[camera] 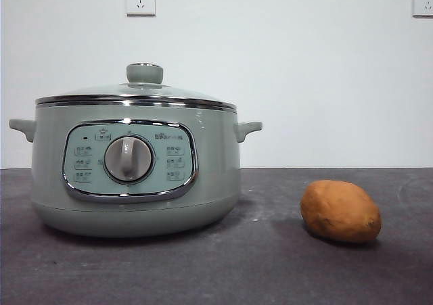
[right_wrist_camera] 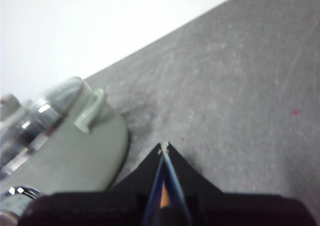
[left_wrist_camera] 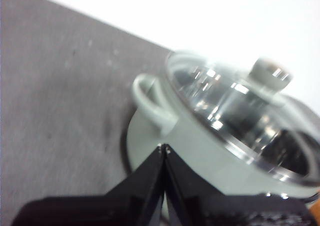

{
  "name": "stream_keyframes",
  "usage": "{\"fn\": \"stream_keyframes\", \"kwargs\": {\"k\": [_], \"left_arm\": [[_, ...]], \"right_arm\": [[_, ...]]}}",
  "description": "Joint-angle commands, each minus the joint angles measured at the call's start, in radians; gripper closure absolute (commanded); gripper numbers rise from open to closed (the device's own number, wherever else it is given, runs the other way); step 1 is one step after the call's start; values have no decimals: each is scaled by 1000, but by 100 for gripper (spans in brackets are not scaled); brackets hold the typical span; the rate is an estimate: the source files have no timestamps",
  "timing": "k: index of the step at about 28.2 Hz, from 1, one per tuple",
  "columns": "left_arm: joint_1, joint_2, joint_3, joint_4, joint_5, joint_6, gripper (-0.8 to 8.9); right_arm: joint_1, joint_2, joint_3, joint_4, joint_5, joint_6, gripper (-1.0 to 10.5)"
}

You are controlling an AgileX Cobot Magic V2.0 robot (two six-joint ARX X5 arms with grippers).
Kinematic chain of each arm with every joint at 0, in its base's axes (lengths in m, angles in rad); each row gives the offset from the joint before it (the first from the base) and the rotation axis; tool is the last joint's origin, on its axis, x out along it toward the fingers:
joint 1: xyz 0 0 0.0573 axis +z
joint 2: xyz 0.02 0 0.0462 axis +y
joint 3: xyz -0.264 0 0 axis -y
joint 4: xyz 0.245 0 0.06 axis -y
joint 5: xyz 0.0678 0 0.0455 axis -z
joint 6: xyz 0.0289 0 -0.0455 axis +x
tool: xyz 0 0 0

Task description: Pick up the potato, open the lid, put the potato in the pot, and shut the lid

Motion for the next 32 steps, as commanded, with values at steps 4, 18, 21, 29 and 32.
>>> {"fn": "stream_keyframes", "kwargs": {"k": [4, 18, 21, 29, 32], "left_arm": [[2, 84, 135, -49, 20, 21, 820], [2, 476, 540, -271, 165, 265, 818], [2, 560, 632, -357, 188, 325, 818], [2, 759, 824, -565, 237, 418, 787], [2, 775, 836, -566, 236, 417, 443]], "right_arm": [[0, 137, 134, 12, 2, -47, 956], [0, 558, 631, -332, -5, -290, 949], [0, 643, 737, -447, -5, -332, 949], [0, 805, 899, -669, -5, -415, 943], [0, 813, 899, -672, -5, -414, 664]]}}
